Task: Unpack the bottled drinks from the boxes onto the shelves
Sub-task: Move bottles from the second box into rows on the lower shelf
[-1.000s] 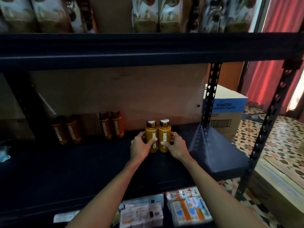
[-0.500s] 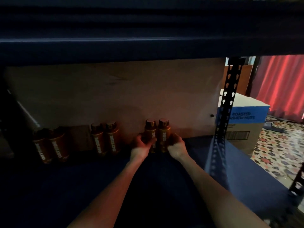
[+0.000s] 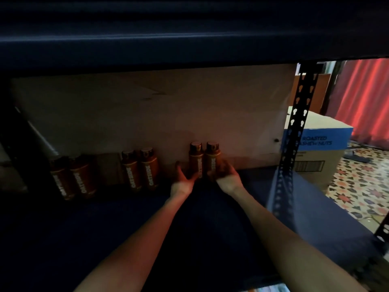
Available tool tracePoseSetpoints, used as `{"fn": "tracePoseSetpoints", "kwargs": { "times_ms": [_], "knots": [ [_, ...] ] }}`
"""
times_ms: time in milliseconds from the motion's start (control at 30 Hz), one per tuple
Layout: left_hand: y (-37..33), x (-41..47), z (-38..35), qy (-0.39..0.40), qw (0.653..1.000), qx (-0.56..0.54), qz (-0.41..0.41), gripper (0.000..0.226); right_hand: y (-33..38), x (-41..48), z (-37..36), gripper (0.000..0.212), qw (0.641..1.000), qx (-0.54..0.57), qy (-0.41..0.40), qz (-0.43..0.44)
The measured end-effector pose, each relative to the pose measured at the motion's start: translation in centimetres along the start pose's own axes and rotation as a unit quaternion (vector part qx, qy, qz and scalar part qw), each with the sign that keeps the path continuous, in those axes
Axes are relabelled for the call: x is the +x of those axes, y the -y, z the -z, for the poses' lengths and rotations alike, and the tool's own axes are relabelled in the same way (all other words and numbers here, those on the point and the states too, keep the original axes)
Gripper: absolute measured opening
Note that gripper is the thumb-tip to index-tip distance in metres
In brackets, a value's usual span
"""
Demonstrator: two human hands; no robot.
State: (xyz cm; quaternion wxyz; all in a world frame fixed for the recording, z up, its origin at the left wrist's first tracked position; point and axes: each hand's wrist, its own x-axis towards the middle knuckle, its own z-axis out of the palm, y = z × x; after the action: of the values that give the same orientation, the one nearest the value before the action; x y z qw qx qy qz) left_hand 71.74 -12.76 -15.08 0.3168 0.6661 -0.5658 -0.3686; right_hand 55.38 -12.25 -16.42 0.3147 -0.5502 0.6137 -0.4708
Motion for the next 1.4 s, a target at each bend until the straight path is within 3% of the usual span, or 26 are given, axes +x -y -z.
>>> {"fn": "tracePoseSetpoints", "kwargs": {
  "times_ms": [67, 133, 400, 567, 767, 1033, 1200, 1400],
  "knots": [
    [0.1, -1.5, 0.6, -0.019, 1.0, 0.01, 0.009, 0.09, 0.4, -1.6, 0.4, 0.07, 1.0, -0.002, -0.03, 0.005],
    [0.4, -3.1, 0.9, -0.048, 0.998, 0.001, -0.031, 0.088, 0.7, -3.0, 0.5, 0.074, 0.998, -0.029, -0.059, 0.011],
    [2.0, -11.1, 2.9, -0.059, 0.988, 0.006, -0.144, 0.061, 4.9, -11.0, 0.5, 0.04, 0.997, -0.048, -0.041, 0.039],
    [3.8, -15.6, 4.0, -0.049, 0.98, 0.023, -0.189, 0.053, 6.6, -16.7, -0.5, 0.061, 0.995, -0.035, -0.02, 0.091],
    [7.8, -21.4, 4.5, -0.04, 0.97, 0.023, -0.239, 0.052, 6.3, -24.0, -2.3, 0.055, 0.989, -0.04, 0.0, 0.144],
    [13.8, -29.2, 2.9, -0.108, 0.943, 0.041, -0.312, 0.054, 2.4, -33.2, -4.5, 0.051, 0.983, -0.015, -0.014, 0.181],
    [18.9, -32.7, 0.8, -0.086, 0.944, 0.085, -0.308, 0.056, -1.9, -38.5, -6.2, 0.052, 0.989, -0.016, -0.016, 0.146],
    [25.8, -35.3, -2.4, -0.029, 0.955, 0.136, -0.26, 0.062, -7.8, -43.3, -8.5, 0.047, 0.996, -0.027, 0.052, 0.069]
  ]
}}
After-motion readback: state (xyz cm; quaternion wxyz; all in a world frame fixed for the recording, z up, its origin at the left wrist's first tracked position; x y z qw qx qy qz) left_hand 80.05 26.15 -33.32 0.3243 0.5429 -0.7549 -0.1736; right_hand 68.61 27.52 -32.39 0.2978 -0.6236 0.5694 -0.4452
